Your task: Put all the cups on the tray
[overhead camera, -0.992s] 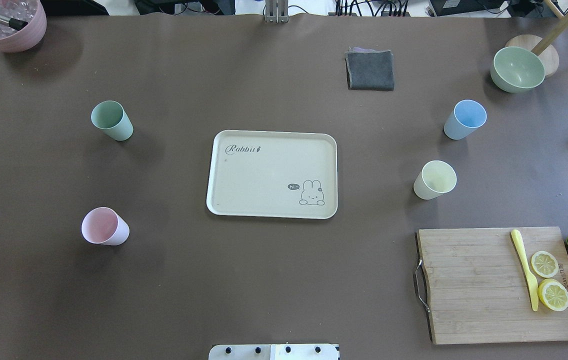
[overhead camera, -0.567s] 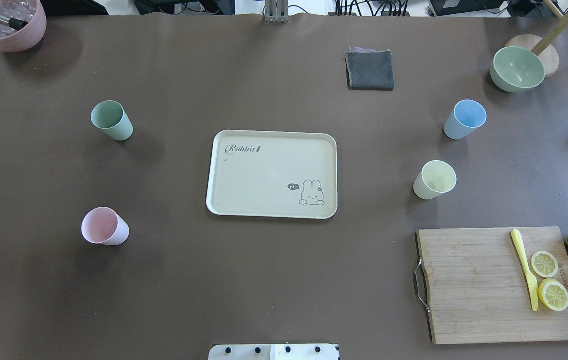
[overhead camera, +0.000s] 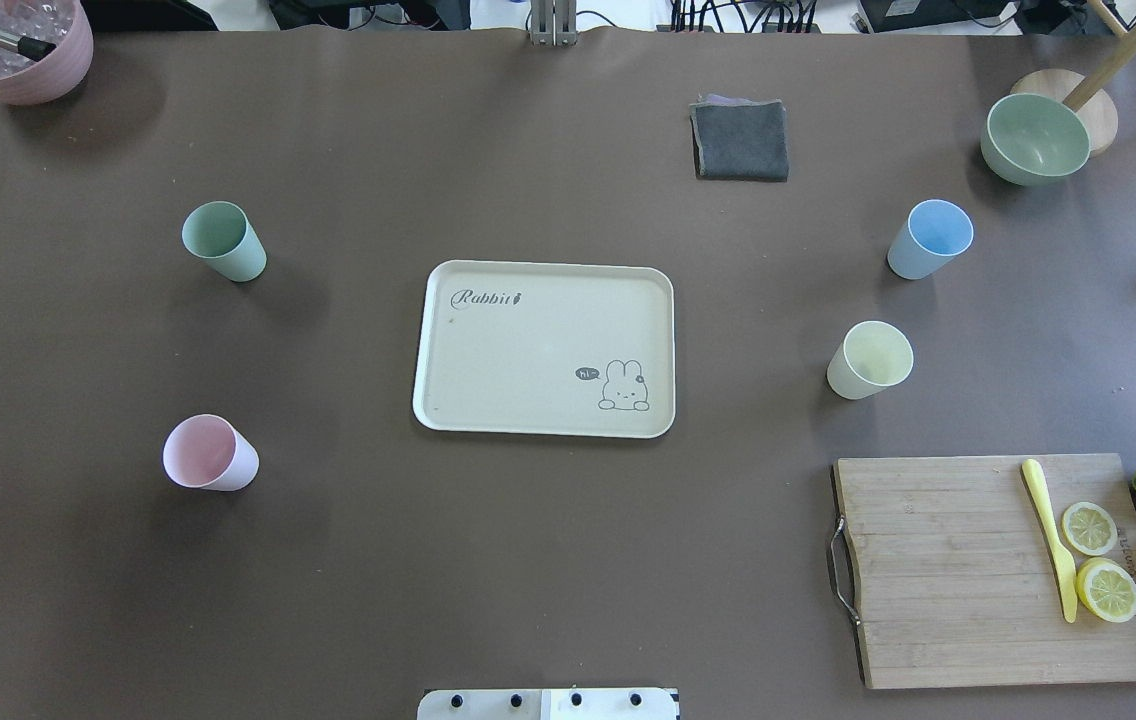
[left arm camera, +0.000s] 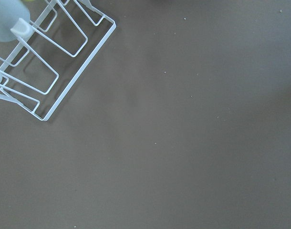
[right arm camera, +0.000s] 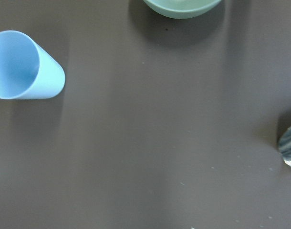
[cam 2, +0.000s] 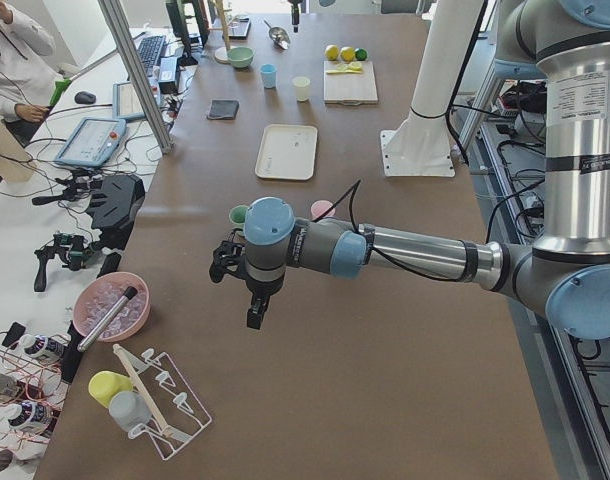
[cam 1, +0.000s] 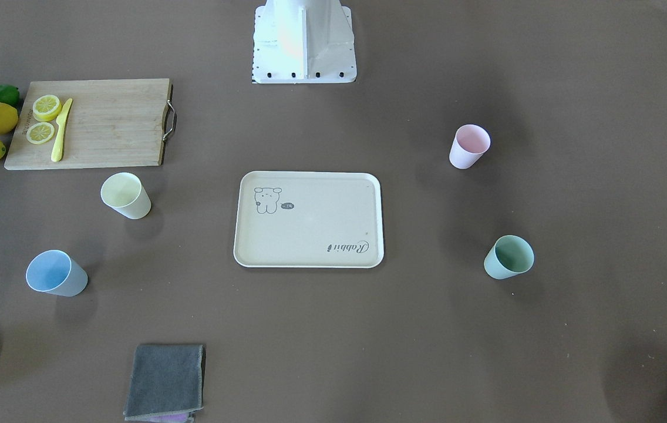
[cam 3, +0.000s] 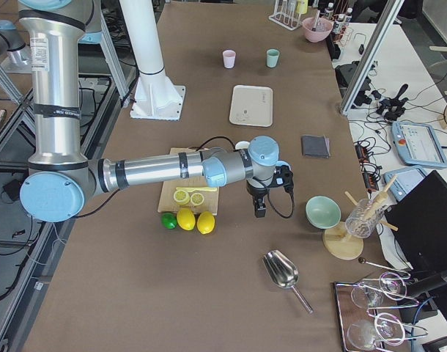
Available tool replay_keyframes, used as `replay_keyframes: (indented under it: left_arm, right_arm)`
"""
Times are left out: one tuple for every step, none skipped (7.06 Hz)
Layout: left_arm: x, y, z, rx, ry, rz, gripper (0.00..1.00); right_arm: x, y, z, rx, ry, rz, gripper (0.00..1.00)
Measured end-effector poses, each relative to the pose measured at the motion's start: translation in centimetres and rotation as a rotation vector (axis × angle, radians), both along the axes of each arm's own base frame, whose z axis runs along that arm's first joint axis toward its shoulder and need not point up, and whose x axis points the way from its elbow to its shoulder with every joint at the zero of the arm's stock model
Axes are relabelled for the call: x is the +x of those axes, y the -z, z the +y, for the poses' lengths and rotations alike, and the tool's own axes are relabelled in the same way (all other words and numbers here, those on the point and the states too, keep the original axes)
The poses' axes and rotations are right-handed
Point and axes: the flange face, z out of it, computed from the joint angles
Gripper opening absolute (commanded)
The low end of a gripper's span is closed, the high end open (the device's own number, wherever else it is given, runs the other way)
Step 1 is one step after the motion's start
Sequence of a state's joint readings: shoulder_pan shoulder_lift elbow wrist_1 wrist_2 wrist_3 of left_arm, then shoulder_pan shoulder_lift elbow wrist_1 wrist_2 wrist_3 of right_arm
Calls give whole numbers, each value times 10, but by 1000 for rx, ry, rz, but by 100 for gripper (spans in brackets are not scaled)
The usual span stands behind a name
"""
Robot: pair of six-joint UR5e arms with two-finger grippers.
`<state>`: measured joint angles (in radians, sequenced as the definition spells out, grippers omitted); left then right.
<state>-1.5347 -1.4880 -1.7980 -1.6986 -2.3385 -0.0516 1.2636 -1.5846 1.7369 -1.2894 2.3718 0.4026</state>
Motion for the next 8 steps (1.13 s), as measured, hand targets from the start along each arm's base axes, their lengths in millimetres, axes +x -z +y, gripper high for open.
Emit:
replay_keyframes:
  left_arm:
    - [21, 10, -5, 1, 31, 22, 98]
    - [55, 24, -11, -18, 61, 54, 98]
    - [100, 46, -15, -55, 88, 90, 98]
    - [141, 71, -14, -90, 110, 112, 98]
    - [172, 90, -11, -110, 120, 122, 98]
    - [195, 106, -9, -124, 125, 135, 98]
    - [216, 119, -10, -141, 130, 150, 98]
    - [237, 131, -10, -155, 135, 157, 98]
  right_arm:
    - [-35, 18, 0, -20, -24, -42, 100]
    - [-62, 36, 0, -37, -32, -73, 99]
    - [-83, 53, 1, -53, -34, -96, 98]
    - [-103, 70, 4, -70, -39, -110, 95]
    - [-130, 86, 7, -86, -47, -110, 94]
    - [-156, 98, 11, -93, -49, -106, 87]
    - [-174, 104, 17, -97, -39, -103, 73]
    - [-189, 104, 23, -104, -28, -93, 57]
